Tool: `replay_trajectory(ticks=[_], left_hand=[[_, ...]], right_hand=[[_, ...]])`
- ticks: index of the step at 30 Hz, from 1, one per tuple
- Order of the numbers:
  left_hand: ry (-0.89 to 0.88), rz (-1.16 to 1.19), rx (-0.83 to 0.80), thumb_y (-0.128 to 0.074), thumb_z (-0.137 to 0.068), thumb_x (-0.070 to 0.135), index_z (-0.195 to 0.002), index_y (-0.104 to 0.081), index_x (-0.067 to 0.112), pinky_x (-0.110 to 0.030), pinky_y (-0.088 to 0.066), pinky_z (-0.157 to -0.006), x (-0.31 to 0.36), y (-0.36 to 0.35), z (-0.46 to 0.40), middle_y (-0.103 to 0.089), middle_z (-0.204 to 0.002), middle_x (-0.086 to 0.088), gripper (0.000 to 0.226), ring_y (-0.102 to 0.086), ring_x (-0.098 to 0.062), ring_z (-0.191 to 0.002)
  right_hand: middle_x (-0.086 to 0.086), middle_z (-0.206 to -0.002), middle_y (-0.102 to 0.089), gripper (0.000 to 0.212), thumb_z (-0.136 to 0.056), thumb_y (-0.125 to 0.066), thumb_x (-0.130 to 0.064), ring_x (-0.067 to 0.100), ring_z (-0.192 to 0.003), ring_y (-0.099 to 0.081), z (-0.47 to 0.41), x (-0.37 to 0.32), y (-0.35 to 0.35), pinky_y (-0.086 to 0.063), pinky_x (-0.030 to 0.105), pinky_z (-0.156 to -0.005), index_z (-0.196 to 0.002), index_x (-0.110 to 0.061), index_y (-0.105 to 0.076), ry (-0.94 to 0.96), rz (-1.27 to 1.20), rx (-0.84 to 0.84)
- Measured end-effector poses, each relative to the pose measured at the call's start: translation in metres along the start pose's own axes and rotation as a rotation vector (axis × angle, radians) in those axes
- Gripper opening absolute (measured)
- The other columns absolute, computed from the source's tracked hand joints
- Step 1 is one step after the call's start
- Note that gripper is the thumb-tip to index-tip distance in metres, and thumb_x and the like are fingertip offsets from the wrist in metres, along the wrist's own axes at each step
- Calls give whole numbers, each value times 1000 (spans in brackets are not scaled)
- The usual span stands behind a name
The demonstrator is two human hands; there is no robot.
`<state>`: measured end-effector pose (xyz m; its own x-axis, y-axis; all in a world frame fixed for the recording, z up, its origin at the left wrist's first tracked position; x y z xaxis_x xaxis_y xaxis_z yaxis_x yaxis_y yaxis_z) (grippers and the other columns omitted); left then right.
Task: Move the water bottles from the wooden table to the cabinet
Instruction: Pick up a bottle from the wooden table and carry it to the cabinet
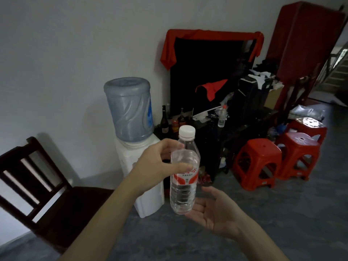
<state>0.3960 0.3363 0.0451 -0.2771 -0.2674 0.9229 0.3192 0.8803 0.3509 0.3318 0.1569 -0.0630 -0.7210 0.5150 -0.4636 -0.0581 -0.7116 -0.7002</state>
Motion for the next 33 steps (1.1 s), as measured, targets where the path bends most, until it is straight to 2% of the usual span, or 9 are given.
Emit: replay_trajectory(ticks=[3, 5, 8, 14, 21, 24, 27, 31, 33], left_hand=[[0, -21, -35, -88, -64, 46, -113, -66, 33, -25, -57, -89, -17, -10, -48, -75, -113, 12, 55, -71, -5, -108], [2, -28, -38, -87, -63, 47, -113, -65, 35, -20, -57, -84, -25, -16, -84, -74, -113, 14, 56, -70, -3, -107], [0, -25, -33, -87, -60, 48, -114, -65, 34, -23, -57, -87, -30, -25, -143, -74, -115, 13, 60, -70, -4, -108], [-2, -59, 28, -88, -59, 48, -119, -63, 33, -34, -56, -96, -30, -33, -258, -74, -116, 13, 67, -71, -7, -109], [49, -68, 66, -89, -59, 47, -124, -60, 35, -43, -55, -101, -56, -37, -340, -73, -119, 12, 73, -70, -9, -111], [73, -48, 99, -89, -57, 47, -125, -61, 32, -43, -55, -102, -68, -32, -374, -73, -119, 11, 74, -70, -9, -112], [89, -30, 115, -88, -56, 47, -127, -60, 31, -42, -53, -104, -84, -24, -409, -73, -120, 13, 77, -69, -8, -114], [89, 6, 115, -89, -57, 44, -123, -62, 29, -42, -55, -102, -113, -11, -457, -74, -119, 9, 72, -70, -10, -112], [83, 2, 118, -90, -58, 45, -119, -63, 34, -38, -57, -97, -131, -3, -483, -74, -118, 10, 68, -71, -9, -110]], right_hand=[[29, -133, -57, 60, -95, -45, -37, 35, -108, -65, -24, -34, 19, -52, 37, -92, -123, 13, -60, -9, -14, 25], [30, -132, -58, 59, -94, -48, -35, 37, -113, -63, -38, -62, 31, -54, 38, -90, -125, 14, -59, -5, -17, 43], [30, -133, -57, 58, -95, -45, -34, 37, -116, -59, -57, -117, 48, -53, 39, -90, -126, 14, -58, 40, -45, 75], [26, -128, -62, 58, -95, -46, -36, 34, -95, -69, -98, -231, 77, -55, 38, -84, -126, 12, -58, 48, -45, 76], [27, -132, -59, 60, -95, -47, -38, 35, -127, -54, -156, -310, 104, -47, 38, -99, -127, 12, -57, -48, -48, 60], [27, -131, -60, 59, -95, -47, -37, 35, -114, -61, -185, -340, 110, -51, 38, -92, -125, 12, -58, -73, -32, 58], [26, -123, -64, 58, -95, -46, -37, 35, -100, -66, -215, -370, 115, -49, 38, -94, -122, 12, -60, -73, -31, 72], [26, -115, -67, 56, -95, -46, -37, 36, -97, -66, -262, -404, 122, -48, 39, -94, -119, 12, -60, -97, -21, 92], [27, -109, -68, 55, -95, -46, -36, 37, -92, -69, -289, -422, 127, -54, 40, -87, -114, 13, -62, -101, -15, 110]])
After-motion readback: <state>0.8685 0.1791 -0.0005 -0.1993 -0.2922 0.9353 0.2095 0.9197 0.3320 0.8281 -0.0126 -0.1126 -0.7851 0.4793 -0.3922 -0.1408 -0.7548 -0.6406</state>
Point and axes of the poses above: each hand's wrist, its own z-axis away from the middle knuckle, its own y-axis out of the back of the hand, x = y × z, the point moved 3 cm from there along -z, towards the middle knuckle
